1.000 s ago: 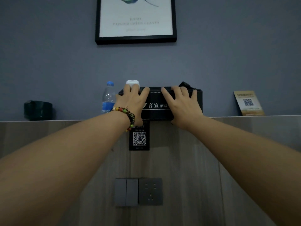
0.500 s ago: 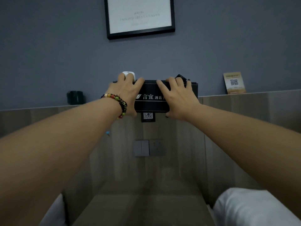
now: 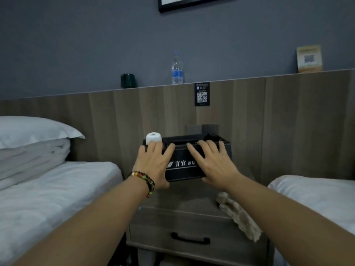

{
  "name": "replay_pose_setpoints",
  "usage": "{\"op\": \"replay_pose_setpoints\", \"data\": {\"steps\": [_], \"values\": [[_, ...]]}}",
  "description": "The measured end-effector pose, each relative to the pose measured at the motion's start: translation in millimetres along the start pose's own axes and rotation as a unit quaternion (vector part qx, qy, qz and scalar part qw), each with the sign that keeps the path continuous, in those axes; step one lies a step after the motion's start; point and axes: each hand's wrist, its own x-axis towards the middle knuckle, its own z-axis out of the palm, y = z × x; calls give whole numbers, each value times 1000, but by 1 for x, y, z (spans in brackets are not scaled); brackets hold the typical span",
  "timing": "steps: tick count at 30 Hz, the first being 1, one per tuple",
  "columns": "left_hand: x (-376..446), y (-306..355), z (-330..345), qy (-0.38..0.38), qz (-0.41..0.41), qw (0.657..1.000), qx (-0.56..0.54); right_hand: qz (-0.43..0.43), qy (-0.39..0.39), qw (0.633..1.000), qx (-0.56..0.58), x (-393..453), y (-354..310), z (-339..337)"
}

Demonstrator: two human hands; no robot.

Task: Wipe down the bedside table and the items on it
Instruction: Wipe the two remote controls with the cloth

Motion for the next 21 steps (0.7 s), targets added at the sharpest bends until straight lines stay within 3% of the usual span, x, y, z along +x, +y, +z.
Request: {"op": "replay_pose_setpoints", "data": {"steps": [7, 12, 17, 21], "values": [[-40, 15, 54, -38, -1, 998, -51, 2, -78, 995, 63, -34, -46, 41], [-33, 4, 72, 5, -14, 994, -106, 15, -66, 993, 99, -32, -48, 54], [-25, 3, 82, -43, -2, 986, -162, 27, -85, 990, 109, -28, -49, 63], [-22, 9, 99, 31, -9, 975, -222, 41, -92, 983, 151, -37, -56, 80]]}}
